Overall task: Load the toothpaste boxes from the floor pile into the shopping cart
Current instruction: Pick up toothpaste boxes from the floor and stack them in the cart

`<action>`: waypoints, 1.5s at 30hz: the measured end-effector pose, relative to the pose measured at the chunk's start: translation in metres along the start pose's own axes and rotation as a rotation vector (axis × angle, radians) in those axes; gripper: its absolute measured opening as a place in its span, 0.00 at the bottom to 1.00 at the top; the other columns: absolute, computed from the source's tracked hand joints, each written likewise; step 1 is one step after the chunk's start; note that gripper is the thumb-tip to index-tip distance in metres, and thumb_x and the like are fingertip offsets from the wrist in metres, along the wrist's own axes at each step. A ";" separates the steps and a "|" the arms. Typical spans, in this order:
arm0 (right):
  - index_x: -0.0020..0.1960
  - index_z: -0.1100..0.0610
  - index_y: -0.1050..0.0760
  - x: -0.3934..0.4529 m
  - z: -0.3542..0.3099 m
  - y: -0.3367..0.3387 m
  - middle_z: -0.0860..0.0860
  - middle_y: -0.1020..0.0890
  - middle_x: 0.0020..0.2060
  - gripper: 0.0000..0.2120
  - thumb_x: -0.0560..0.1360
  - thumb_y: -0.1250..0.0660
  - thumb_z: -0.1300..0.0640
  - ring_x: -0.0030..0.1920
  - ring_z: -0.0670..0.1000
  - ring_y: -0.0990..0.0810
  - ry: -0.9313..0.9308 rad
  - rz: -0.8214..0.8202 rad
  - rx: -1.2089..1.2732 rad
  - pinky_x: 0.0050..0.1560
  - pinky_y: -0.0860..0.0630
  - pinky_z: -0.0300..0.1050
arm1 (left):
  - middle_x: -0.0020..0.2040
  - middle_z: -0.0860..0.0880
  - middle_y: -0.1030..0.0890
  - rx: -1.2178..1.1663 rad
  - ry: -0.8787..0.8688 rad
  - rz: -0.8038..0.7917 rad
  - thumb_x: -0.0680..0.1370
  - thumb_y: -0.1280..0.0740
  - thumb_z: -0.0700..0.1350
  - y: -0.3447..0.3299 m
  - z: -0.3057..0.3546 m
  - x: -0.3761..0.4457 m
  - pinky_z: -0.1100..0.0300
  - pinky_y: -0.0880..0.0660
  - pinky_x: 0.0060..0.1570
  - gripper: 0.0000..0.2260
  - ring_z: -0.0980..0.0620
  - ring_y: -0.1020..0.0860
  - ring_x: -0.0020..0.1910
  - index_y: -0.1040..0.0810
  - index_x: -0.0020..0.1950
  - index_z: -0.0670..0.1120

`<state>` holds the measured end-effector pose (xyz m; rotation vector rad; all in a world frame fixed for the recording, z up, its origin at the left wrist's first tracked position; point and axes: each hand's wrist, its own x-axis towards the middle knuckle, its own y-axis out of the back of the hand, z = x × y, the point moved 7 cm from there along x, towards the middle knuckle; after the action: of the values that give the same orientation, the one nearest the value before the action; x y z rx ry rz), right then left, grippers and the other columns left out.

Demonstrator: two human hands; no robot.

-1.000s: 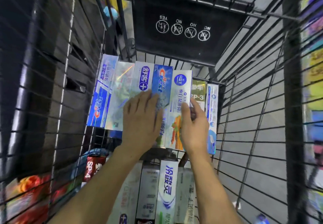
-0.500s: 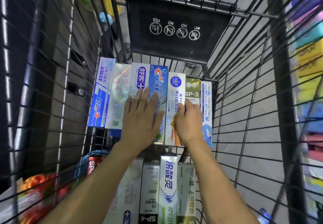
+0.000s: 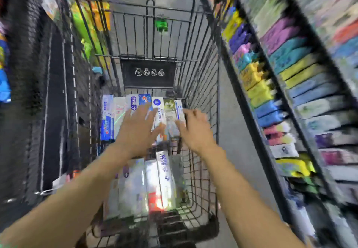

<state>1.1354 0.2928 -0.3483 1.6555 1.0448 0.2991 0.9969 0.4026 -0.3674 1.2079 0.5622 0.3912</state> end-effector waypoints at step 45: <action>0.74 0.63 0.31 -0.429 0.633 -0.264 0.65 0.27 0.69 0.38 0.76 0.44 0.36 0.68 0.67 0.27 -0.913 0.505 0.275 0.67 0.28 0.62 | 0.74 0.41 0.29 0.202 -0.894 -0.378 0.83 0.44 0.60 -0.534 0.539 -0.107 0.43 0.35 0.71 0.29 0.39 0.30 0.71 0.37 0.79 0.44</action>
<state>1.1784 -0.4436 -0.6803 1.9783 -0.0271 -0.2887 1.2277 -0.2375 -0.7202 1.2917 0.0359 -0.5314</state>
